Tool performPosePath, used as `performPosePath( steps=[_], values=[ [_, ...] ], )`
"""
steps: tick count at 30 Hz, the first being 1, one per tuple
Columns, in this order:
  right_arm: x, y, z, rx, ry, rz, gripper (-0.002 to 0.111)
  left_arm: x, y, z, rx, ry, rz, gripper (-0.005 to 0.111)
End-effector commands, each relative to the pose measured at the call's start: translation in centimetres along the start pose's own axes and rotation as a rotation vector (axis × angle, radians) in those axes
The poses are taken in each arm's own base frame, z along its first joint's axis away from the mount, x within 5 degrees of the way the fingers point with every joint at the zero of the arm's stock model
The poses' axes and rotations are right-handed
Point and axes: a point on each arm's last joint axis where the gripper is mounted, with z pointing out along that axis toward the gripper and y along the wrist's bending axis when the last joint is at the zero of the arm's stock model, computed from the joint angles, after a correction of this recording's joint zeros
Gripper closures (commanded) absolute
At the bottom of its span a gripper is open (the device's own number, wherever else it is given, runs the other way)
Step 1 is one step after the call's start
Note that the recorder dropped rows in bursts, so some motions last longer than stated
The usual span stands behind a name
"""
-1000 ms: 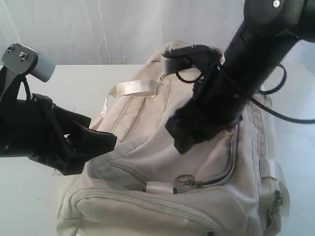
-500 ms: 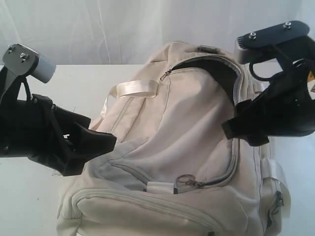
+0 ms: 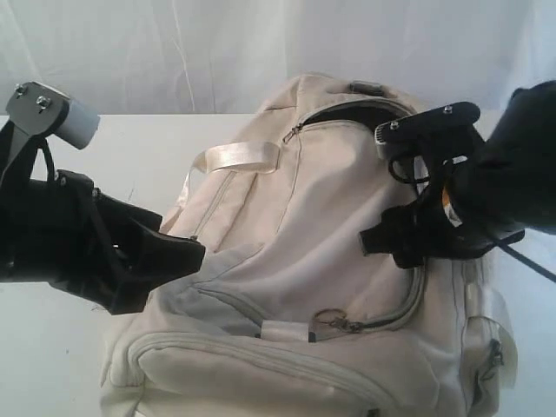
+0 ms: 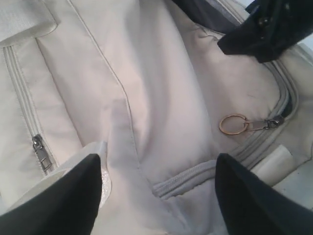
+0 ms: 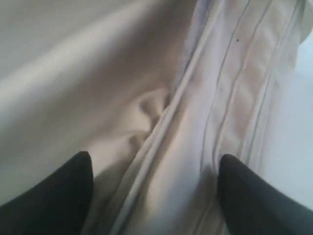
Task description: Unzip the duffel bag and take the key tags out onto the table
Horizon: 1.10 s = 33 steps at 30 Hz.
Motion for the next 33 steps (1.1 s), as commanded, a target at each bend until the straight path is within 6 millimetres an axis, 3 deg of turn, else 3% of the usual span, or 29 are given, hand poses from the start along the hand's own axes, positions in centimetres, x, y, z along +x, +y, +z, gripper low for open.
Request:
performPosePath(
  steps=[1, 4, 8, 18, 24, 29, 33],
  values=[
    [-0.7, -0.4, 2.5, 0.161, -0.053, -0.085, 0.081, 0.0, -0.4, -0.2, 0.031, 0.011, -0.009, 0.039],
    [-1.6, -0.5, 3.7, 0.244, -0.14, -0.133, 0.108, 0.0, -0.4, -0.2, 0.033, 0.012, -0.009, 0.039],
    [-4.2, -0.7, 5.0, 0.259, -0.281, -0.168, 0.108, 0.0, -0.5, -0.2, 0.034, 0.014, -0.007, 0.039],
    [-12.7, -2.1, 9.1, 0.058, -0.477, -0.03, 0.108, 0.0, -0.5, -0.2, 0.037, 0.019, -0.001, 0.039],
    [-17.4, 0.2, 10.1, -0.175, -0.601, -0.072, 0.108, 0.0, -0.5, -0.2, 0.037, 0.019, -0.001, 0.039],
    [-18.6, 3.5, 11.0, -0.484, -0.624, -0.052, 0.108, 0.0, -0.5, -0.2, 0.034, 0.016, -0.001, 0.039],
    [-18.4, 4.0, 11.1, -0.564, -0.598, 0.005, 0.108, 0.1, -0.5, -0.2, 0.043, 0.025, -0.001, 0.039]
  ],
)
